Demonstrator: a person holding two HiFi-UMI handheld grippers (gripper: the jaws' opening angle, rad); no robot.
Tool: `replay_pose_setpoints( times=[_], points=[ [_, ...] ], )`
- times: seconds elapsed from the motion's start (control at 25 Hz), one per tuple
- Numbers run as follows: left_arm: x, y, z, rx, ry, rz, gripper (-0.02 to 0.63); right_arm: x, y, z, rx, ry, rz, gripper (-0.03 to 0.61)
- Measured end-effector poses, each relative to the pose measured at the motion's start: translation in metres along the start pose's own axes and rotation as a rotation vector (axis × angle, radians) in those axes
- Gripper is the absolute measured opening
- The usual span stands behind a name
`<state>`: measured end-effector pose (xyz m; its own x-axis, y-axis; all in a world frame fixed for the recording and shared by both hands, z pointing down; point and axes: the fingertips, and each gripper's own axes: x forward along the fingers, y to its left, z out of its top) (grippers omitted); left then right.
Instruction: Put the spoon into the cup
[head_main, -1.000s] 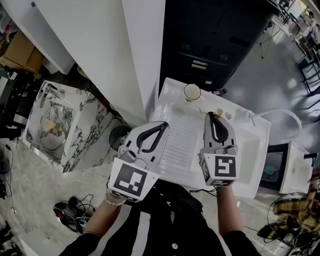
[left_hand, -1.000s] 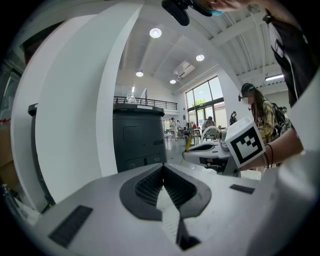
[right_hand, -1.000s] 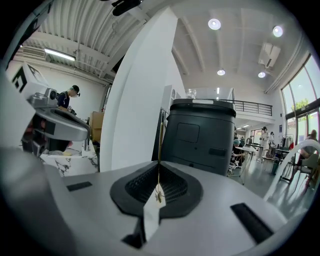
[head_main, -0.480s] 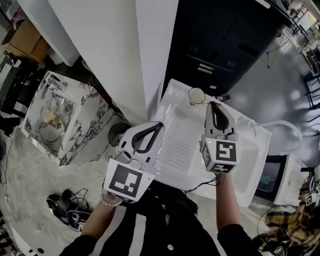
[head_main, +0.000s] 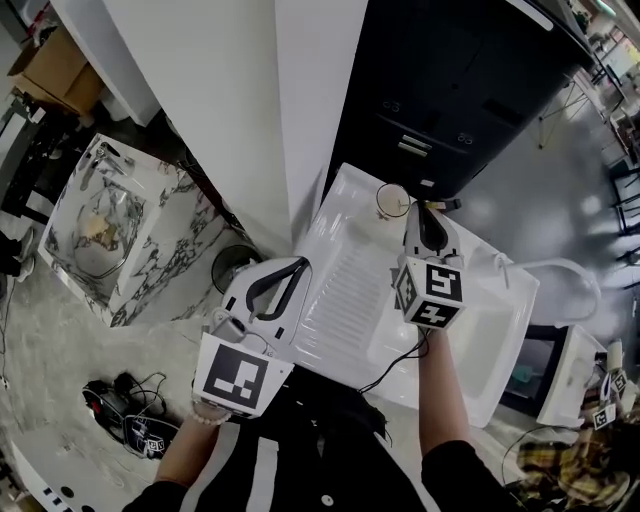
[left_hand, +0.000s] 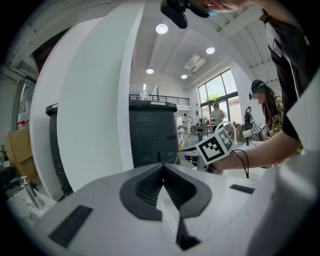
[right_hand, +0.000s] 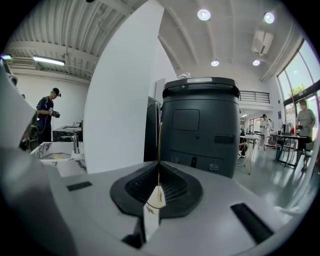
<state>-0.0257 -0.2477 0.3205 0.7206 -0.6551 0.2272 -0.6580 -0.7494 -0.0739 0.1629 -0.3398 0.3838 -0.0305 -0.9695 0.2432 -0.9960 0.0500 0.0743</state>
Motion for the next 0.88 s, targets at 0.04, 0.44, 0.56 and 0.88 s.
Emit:
replay_pose_setpoints(
  times=[0.04,0.44,0.56,0.88],
  points=[
    [-0.001,0.0,-0.002,-0.004,0.006,0.006,0.0,0.003,-0.002,-0.003,0.004,0.006,-0.002,0.008],
    [-0.012,0.007,-0.009,-0.002,0.015,0.062,0.0,0.027,-0.006,-0.037,-0.064,0.085,0.017,0.008],
    [-0.017,0.01,-0.013,-0.012,0.029,0.081,0.0,0.034,-0.003,-0.047,-0.085,0.114,0.029,0.008],
    [-0.019,0.012,-0.02,-0.014,0.056,0.099,0.0,0.052,-0.002,-0.076,-0.134,0.203,0.033,0.008]
  ],
)
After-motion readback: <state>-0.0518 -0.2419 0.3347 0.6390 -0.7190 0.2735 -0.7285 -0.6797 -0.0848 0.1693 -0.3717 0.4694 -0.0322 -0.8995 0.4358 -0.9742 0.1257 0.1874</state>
